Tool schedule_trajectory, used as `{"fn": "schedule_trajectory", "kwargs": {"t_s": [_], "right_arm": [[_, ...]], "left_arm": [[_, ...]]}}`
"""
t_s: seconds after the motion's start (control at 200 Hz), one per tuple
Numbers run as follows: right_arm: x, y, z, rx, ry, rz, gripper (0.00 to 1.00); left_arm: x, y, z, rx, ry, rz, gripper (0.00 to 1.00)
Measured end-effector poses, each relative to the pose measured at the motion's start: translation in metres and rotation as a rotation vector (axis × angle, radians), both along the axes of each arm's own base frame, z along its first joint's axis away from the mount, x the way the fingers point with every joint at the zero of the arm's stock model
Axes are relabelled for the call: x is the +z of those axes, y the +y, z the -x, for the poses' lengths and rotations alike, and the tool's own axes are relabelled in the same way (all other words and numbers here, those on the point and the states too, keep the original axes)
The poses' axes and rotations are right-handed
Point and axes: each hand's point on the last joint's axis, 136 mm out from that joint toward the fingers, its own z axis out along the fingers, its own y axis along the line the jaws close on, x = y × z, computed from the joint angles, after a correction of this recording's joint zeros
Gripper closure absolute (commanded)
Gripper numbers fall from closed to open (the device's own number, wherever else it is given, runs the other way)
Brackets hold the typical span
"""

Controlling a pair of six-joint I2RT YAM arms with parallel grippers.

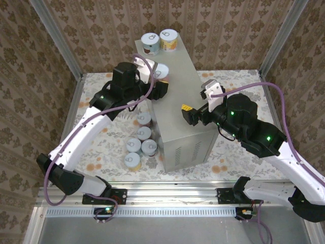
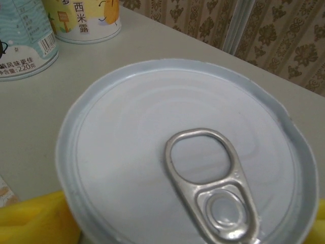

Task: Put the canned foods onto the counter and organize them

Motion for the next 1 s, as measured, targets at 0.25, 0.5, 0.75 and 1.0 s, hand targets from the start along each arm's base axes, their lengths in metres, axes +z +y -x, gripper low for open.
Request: {"fn": "schedule_trajectory", "kwargs": {"t_s": [0.25,0.5,0.75,1.0], "right_arm": [[0.0,0.0,0.0,0.0,0.0,0.0,0.0],[0.0,-0.002,-0.002,-0.01,0.0,0.0,0.0],[-0.01,-0.001,-0.014,-0.031,0.024,0.023,0.0],[-0.015,0.0,-0.02,-0.042,0.036,0.034,0.0]], "left_arm": [[-0.002,0.004,-0.019,0.032,-0.013,0.006,0.2],[-0.001,0.01,-0.042,0.041,-0.019,0.019,0.2],[0.0,0.01,-0.061,0.03,-0.02,0.025,0.2],[0.001,0.011,-0.074,0.028,-0.015,0.032,0.2]]}}
